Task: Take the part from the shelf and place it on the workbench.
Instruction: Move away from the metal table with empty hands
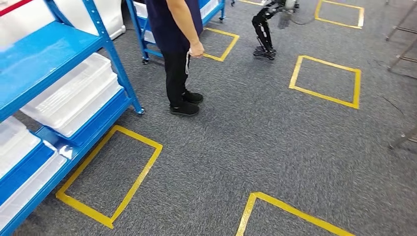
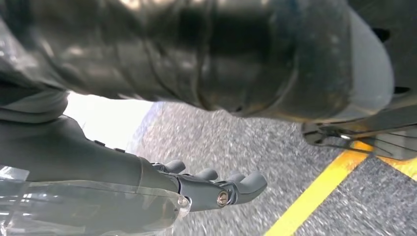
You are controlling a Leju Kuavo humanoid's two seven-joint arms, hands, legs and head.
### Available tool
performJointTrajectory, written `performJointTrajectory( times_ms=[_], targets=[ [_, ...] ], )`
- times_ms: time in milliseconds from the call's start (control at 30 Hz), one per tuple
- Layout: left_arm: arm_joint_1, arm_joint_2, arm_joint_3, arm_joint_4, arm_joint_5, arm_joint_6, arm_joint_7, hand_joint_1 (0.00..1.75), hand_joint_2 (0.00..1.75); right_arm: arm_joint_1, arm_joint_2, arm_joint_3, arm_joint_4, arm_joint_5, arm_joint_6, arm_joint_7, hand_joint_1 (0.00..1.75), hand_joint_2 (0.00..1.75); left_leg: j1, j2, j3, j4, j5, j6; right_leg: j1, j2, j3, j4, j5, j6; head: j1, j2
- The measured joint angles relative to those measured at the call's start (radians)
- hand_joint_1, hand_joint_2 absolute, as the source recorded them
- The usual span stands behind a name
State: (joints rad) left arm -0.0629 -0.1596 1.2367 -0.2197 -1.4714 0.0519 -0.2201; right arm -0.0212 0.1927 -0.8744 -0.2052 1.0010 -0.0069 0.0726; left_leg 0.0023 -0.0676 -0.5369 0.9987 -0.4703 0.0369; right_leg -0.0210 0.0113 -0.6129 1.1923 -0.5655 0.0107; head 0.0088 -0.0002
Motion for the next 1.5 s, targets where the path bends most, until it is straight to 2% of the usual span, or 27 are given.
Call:
performJointTrajectory(
  times_ms=[67, 100, 133, 200, 267, 333, 400, 433, 500, 567, 633, 700, 767, 833, 900, 933, 1000, 1067, 1133, 1167, 1200, 1233, 1300, 1367, 1433, 1467, 1500],
  targets=[
    [0.000, -0.001, 0.000, 0.000, 0.000, 0.000, 0.000, 0.00, 0.00, 0.002, 0.000, 0.000, 0.000, 0.000, 0.000, 0.000, 0.00, 0.00, 0.001, -0.025, -0.006, 0.015, -0.008, -0.012, -0.004, 0.037, 0.043, -0.106, 0.048, 0.000, 0.000, 0.000],
    [0.000, -0.001, -0.001, 0.000, 0.000, 0.000, 0.000, 0.00, 0.00, 0.002, 0.000, -0.001, 0.000, 0.000, 0.000, 0.000, 0.00, 0.00, 0.001, -0.035, -0.011, 0.020, -0.010, -0.018, -0.003, 0.050, 0.051, -0.131, 0.054, -0.003, 0.000, 0.000],
    [0.000, -0.001, -0.001, 0.000, 0.000, 0.000, 0.000, 0.00, 0.00, 0.001, 0.000, -0.001, 0.000, 0.000, 0.000, 0.000, 0.00, 0.00, 0.002, -0.043, -0.017, 0.022, -0.011, -0.025, 0.000, 0.051, 0.052, -0.134, 0.051, -0.008, 0.000, 0.000],
    [0.003, 0.000, -0.001, 0.000, 0.000, 0.000, 0.000, 0.00, 0.00, -0.002, 0.000, -0.001, 0.000, 0.000, 0.000, 0.000, 0.00, 0.00, 0.005, -0.050, -0.022, 0.024, -0.011, -0.036, 0.002, 0.030, 0.054, -0.139, 0.055, -0.023, 0.000, 0.000],
    [0.004, 0.000, -0.001, 0.000, 0.000, 0.000, 0.000, 0.00, 0.00, -0.002, 0.000, -0.001, 0.000, 0.000, 0.000, -0.001, 0.00, 0.00, 0.005, -0.008, -0.040, 0.062, -0.037, -0.045, 0.002, 0.007, 0.057, -0.146, 0.057, -0.038, 0.000, 0.000],
    [0.001, -0.001, -0.002, 0.000, 0.000, -0.001, 0.000, 0.00, 0.00, 0.001, 0.000, -0.001, 0.000, 0.000, 0.000, -0.001, 0.00, 0.00, 0.005, 0.045, -0.095, 0.176, -0.099, -0.051, 0.005, -0.020, 0.057, -0.148, 0.057, -0.047, -0.001, 0.000],
    [0.000, -0.002, -0.002, 0.000, 0.000, -0.002, 0.000, 0.00, 0.00, 0.003, 0.000, -0.001, 0.000, 0.000, 0.000, -0.001, 0.00, 0.00, 0.007, 0.058, -0.152, 0.291, -0.144, -0.054, 0.010, -0.049, 0.056, -0.148, 0.054, -0.051, -0.001, 0.000],
    [0.001, -0.002, -0.002, 0.000, 0.000, -0.002, 0.000, 0.00, 0.00, 0.003, 0.000, -0.001, 0.000, 0.000, 0.000, -0.001, 0.00, 0.00, 0.008, 0.060, -0.158, 0.305, -0.139, -0.053, 0.012, -0.062, 0.057, -0.148, 0.053, -0.052, -0.001, 0.000],
    [0.004, -0.001, -0.002, 0.000, 0.000, -0.002, 0.000, 0.00, 0.00, 0.002, 0.000, -0.001, 0.000, 0.000, 0.000, -0.001, 0.00, 0.00, 0.005, 0.073, -0.111, 0.216, -0.080, -0.045, 0.015, -0.086, 0.062, -0.148, 0.049, -0.051, -0.001, 0.000],
    [0.002, 0.000, -0.002, 0.000, -0.001, -0.002, -0.002, 0.00, 0.00, 0.001, 0.000, -0.001, 0.000, 0.001, 0.001, -0.002, 0.00, 0.00, -0.006, 0.122, -0.041, 0.078, -0.028, -0.028, 0.018, -0.108, 0.070, -0.148, 0.044, -0.047, -0.001, 0.000],
    [-0.001, 0.001, -0.003, 0.000, -0.002, -0.003, -0.005, 0.00, 0.00, 0.000, 0.001, -0.001, 0.000, 0.003, 0.002, -0.002, 0.00, 0.00, -0.018, 0.148, -0.015, 0.022, -0.018, -0.017, 0.018, -0.129, 0.075, -0.149, 0.039, -0.037, -0.001, 0.000],
    [0.000, 0.002, -0.003, 0.000, -0.003, -0.004, -0.008, 0.00, 0.00, -0.005, 0.001, -0.001, 0.000, 0.006, 0.002, -0.002, 0.00, 0.00, -0.017, 0.124, -0.011, 0.011, -0.012, -0.010, 0.016, -0.146, 0.084, -0.153, 0.036, -0.027, -0.001, 0.000],
    [0.003, 0.001, -0.004, 0.000, -0.003, -0.004, -0.008, 0.00, 0.00, -0.007, 0.000, -0.001, 0.000, 0.010, 0.002, -0.002, 0.00, 0.00, -0.009, 0.101, 0.005, -0.012, 0.001, -0.001, 0.014, -0.109, 0.084, -0.132, 0.018, -0.017, 0.000, 0.000],
    [0.001, 0.000, -0.004, 0.000, -0.004, -0.005, -0.008, 0.00, 0.00, -0.004, -0.001, -0.002, 0.000, 0.014, 0.002, -0.002, 0.00, 0.00, -0.004, 0.078, 0.010, -0.023, 0.009, 0.005, 0.010, -0.042, 0.041, -0.041, -0.035, -0.010, 0.000, 0.000],
    [-0.001, 0.000, -0.004, 0.000, -0.005, -0.005, -0.008, 0.00, 0.00, -0.003, -0.003, -0.002, 0.000, 0.017, 0.003, 0.000, 0.00, 0.00, -0.002, 0.051, 0.006, -0.021, 0.010, 0.007, 0.007, -0.017, -0.022, 0.075, -0.081, -0.004, 0.000, 0.000],
    [-0.001, 0.000, -0.004, 0.000, -0.005, -0.005, -0.008, 0.00, 0.00, -0.002, -0.004, -0.003, 0.000, 0.019, 0.003, 0.001, 0.00, 0.00, -0.002, 0.036, 0.006, -0.019, 0.009, 0.006, 0.005, -0.014, -0.037, 0.098, -0.077, -0.001, 0.000, 0.000],
    [0.000, 0.000, -0.004, 0.000, -0.005, -0.005, -0.008, 0.00, 0.00, -0.001, -0.006, -0.003, 0.000, 0.021, 0.005, 0.001, 0.00, 0.00, 0.001, 0.005, 0.007, -0.010, 0.004, 0.001, 0.001, -0.007, -0.017, 0.038, -0.015, 0.003, 0.000, 0.000],
    [0.001, 0.000, -0.004, 0.000, -0.005, -0.005, -0.007, 0.00, 0.00, 0.002, -0.007, -0.004, 0.000, 0.023, 0.007, 0.001, 0.00, 0.00, 0.004, -0.020, 0.001, 0.006, -0.006, -0.011, -0.007, 0.039, 0.032, -0.082, 0.046, 0.006, 0.000, 0.000],
    [0.000, 0.000, -0.005, 0.000, -0.005, -0.005, -0.007, 0.00, 0.00, 0.003, -0.008, -0.005, 0.001, 0.024, 0.007, 0.001, 0.00, 0.00, 0.005, -0.041, -0.012, 0.019, -0.012, -0.026, -0.009, 0.079, 0.051, -0.132, 0.057, 0.002, -0.001, 0.000],
    [0.000, 0.000, -0.005, 0.000, -0.005, -0.004, -0.006, 0.00, 0.00, 0.002, -0.008, -0.006, 0.001, 0.025, 0.008, 0.001, 0.00, 0.00, 0.005, -0.052, -0.018, 0.022, -0.012, -0.032, -0.007, 0.081, 0.050, -0.133, 0.054, -0.002, -0.002, 0.000],
    [0.000, 0.000, -0.005, 0.000, -0.005, -0.004, -0.006, 0.00, 0.00, 0.001, -0.008, -0.006, 0.001, 0.025, 0.008, 0.002, 0.00, 0.00, 0.008, -0.064, -0.021, 0.021, -0.012, -0.038, -0.006, 0.068, 0.051, -0.133, 0.054, -0.008, -0.002, 0.000],
    [0.001, 0.000, -0.005, 0.000, -0.005, -0.004, -0.006, 0.00, 0.00, 0.000, -0.008, -0.006, 0.000, 0.026, 0.007, 0.002, 0.00, 0.00, 0.010, -0.060, -0.023, 0.025, -0.013, -0.043, -0.005, 0.055, 0.053, -0.136, 0.054, -0.015, -0.002, 0.000],
    [0.001, 0.001, -0.005, 0.000, -0.005, -0.004, -0.006, 0.00, 0.00, 0.002, -0.009, -0.007, 0.000, 0.027, 0.007, 0.002, 0.00, 0.00, 0.009, -0.010, -0.043, 0.071, -0.041, -0.052, -0.006, 0.026, 0.059, -0.143, 0.055, -0.028, -0.003, 0.000],
    [-0.002, 0.001, -0.005, 0.000, -0.005, -0.004, -0.006, 0.00, 0.00, 0.004, -0.009, -0.008, 0.000, 0.028, 0.007, 0.002, 0.00, 0.00, 0.008, 0.047, -0.103, 0.190, -0.101, -0.059, -0.002, -0.005, 0.061, -0.145, 0.052, -0.037, -0.004, 0.000],
    [-0.003, 0.001, -0.005, 0.000, -0.005, -0.004, -0.006, 0.00, 0.00, 0.005, -0.008, -0.009, 0.000, 0.028, 0.008, 0.002, 0.00, 0.00, 0.010, 0.059, -0.161, 0.298, -0.136, -0.062, 0.002, -0.037, 0.063, -0.145, 0.048, -0.040, -0.004, 0.000],
    [-0.002, 0.001, -0.005, 0.000, -0.005, -0.004, -0.006, 0.00, 0.00, 0.004, -0.008, -0.009, 0.000, 0.028, 0.008, 0.002, 0.00, 0.00, 0.010, 0.061, -0.166, 0.306, -0.126, -0.061, 0.003, -0.051, 0.065, -0.145, 0.045, -0.041, -0.004, 0.000],
    [0.000, 0.001, -0.005, 0.000, -0.005, -0.004, -0.006, 0.00, 0.00, 0.003, -0.008, -0.009, 0.000, 0.029, 0.007, 0.003, 0.00, 0.00, 0.009, 0.064, -0.150, 0.272, -0.098, -0.059, 0.004, -0.064, 0.069, -0.145, 0.042, -0.040, -0.004, 0.000]
  ],
)
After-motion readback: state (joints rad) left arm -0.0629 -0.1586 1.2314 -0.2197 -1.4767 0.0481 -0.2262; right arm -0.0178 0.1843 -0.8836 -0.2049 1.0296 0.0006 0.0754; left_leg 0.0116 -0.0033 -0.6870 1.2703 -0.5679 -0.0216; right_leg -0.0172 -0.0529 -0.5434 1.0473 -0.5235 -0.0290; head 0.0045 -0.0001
